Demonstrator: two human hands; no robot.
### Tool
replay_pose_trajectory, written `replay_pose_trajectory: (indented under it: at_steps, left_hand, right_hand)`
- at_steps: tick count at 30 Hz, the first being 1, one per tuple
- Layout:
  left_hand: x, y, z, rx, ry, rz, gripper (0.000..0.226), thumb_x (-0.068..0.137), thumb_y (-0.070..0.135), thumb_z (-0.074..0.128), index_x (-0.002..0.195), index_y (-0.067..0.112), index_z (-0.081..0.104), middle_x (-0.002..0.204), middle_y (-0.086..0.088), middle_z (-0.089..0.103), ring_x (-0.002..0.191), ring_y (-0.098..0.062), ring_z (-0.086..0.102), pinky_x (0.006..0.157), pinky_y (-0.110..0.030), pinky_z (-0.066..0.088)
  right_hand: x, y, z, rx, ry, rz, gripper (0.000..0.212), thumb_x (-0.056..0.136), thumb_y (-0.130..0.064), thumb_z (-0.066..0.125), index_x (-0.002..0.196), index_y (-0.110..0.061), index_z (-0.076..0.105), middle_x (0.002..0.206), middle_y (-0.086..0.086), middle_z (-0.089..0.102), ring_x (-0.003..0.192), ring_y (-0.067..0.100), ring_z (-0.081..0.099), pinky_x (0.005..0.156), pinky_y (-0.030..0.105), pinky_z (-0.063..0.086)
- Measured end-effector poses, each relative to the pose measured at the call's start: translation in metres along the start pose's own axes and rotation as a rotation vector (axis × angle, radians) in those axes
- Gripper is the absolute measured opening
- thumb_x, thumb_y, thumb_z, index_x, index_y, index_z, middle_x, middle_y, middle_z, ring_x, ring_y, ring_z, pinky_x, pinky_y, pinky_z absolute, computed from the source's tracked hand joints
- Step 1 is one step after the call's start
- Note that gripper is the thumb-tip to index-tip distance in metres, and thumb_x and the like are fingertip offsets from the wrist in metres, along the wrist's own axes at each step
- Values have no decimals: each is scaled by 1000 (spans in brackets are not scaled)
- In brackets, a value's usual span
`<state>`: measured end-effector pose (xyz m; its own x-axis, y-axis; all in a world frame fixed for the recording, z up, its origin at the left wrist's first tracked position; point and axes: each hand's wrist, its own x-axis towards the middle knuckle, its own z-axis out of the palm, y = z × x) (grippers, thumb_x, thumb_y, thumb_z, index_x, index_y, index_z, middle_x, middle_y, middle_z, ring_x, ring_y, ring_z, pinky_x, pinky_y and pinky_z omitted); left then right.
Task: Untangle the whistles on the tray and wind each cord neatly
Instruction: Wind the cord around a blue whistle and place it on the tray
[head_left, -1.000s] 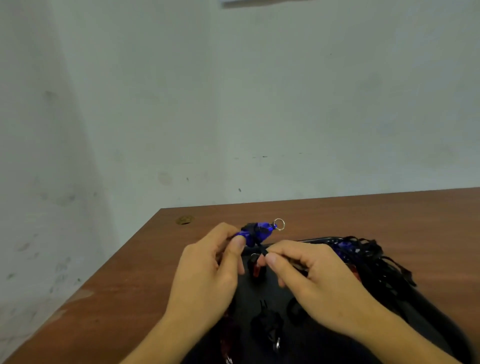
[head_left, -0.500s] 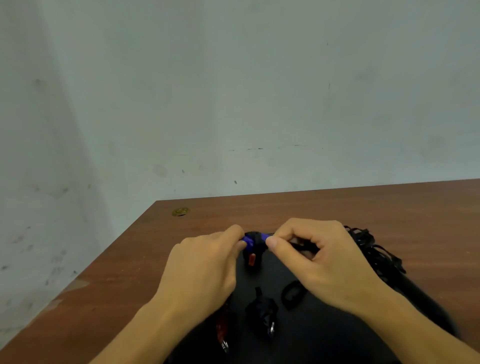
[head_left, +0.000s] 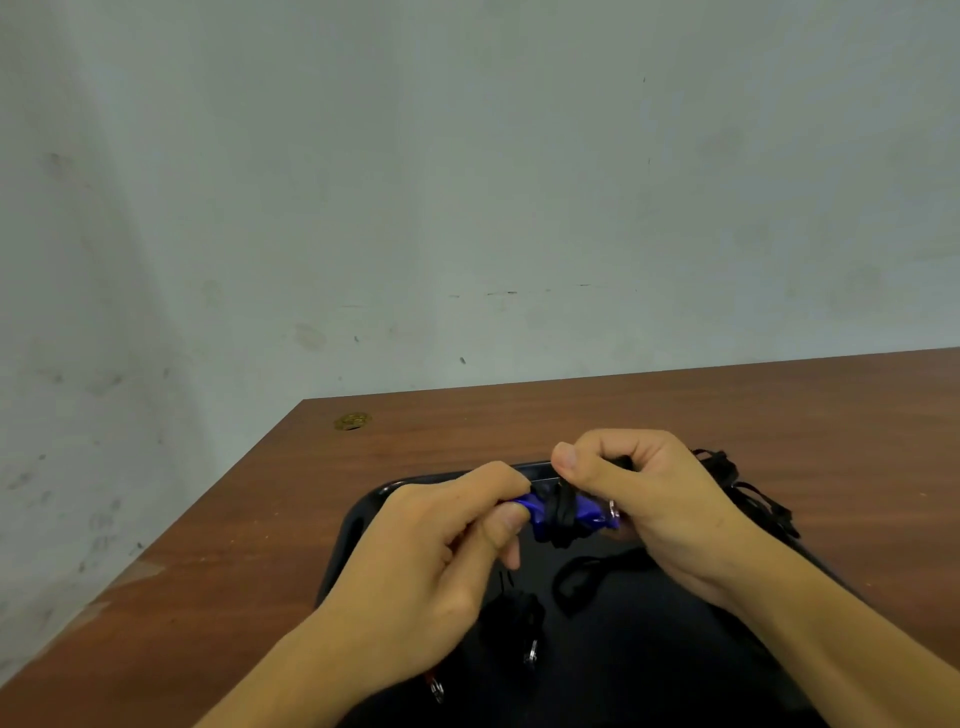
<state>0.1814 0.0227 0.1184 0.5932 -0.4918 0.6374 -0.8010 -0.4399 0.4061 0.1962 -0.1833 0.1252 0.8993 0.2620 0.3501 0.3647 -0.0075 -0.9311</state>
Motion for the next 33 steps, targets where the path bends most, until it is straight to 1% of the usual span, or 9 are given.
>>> replay_pose_trajectory:
  at_steps: [3, 5, 12, 15, 18, 23, 27, 29, 33]
  left_hand:
    - [1, 5, 0, -246, 43, -103, 19, 102, 21, 46, 99, 19, 64, 73, 1, 69, 49, -19, 58, 47, -27, 44]
    - [3, 6, 0, -342, 75, -156, 20, 101, 22, 45, 99, 20, 65, 73, -5, 69, 49, -20, 58, 49, -23, 45]
    - [7, 1, 4, -446, 215, -303, 23, 99, 29, 47, 86, 24, 66, 67, -11, 67, 44, -27, 52, 43, -32, 42]
    - [8, -3, 3, -353, 262, -355, 30, 103, 19, 49, 79, 27, 64, 63, -8, 66, 44, -22, 52, 44, -31, 43]
    - [8, -6, 4, -204, 290, -378, 27, 101, 18, 50, 78, 27, 62, 60, -3, 66, 44, -17, 52, 45, -28, 42]
    - [8, -7, 4, -42, 332, -407, 22, 99, 25, 51, 79, 27, 61, 58, 1, 65, 48, -17, 57, 54, -42, 50]
    - [8, -9, -1, 37, 375, -450, 19, 98, 29, 53, 81, 28, 62, 57, 2, 64, 49, -15, 58, 56, -45, 53]
    - [9, -13, -3, 101, 391, -442, 18, 96, 33, 52, 82, 27, 61, 57, 0, 61, 53, -21, 57, 57, -47, 52]
    - [10, -15, -2, 360, 362, -309, 26, 94, 39, 46, 73, 24, 52, 59, 5, 46, 58, -20, 44, 49, -35, 36]
  right_hand:
    - [1, 1, 4, 122, -16, 38, 39, 73, -54, 74, 52, -24, 60, 61, 11, 32, 52, 17, 27, 47, 22, 27]
    - [1, 2, 7, 114, -21, 56, 44, 83, -52, 71, 53, -21, 58, 55, 3, 38, 49, 11, 28, 45, 20, 25]
    - [-3, 6, 20, -213, -73, -94, 37, 98, -31, 56, 63, -36, 67, 60, -5, 55, 50, 1, 45, 53, 12, 37]
    - [-4, 8, 22, -392, -79, -119, 37, 100, -28, 56, 68, -45, 65, 63, -7, 59, 58, 0, 51, 60, 17, 41]
    - [-6, 10, 23, -530, -68, -105, 23, 98, -32, 57, 79, -39, 68, 70, -3, 63, 60, 11, 55, 60, 28, 45]
    - [-6, 9, 25, -736, 68, -212, 19, 89, -32, 58, 71, -37, 61, 88, -15, 57, 78, 10, 58, 65, 16, 42]
    - [-5, 10, 29, -726, 260, -287, 15, 88, -33, 62, 74, -34, 67, 85, -18, 56, 82, 7, 59, 68, 11, 44]
    - [-4, 9, 27, -680, 330, -327, 10, 87, -33, 65, 79, -34, 71, 85, -18, 56, 82, 7, 59, 68, 10, 44]
    - [-3, 8, 28, -580, 319, -326, 11, 84, -28, 69, 74, -30, 71, 89, -13, 58, 82, 13, 59, 64, 11, 42]
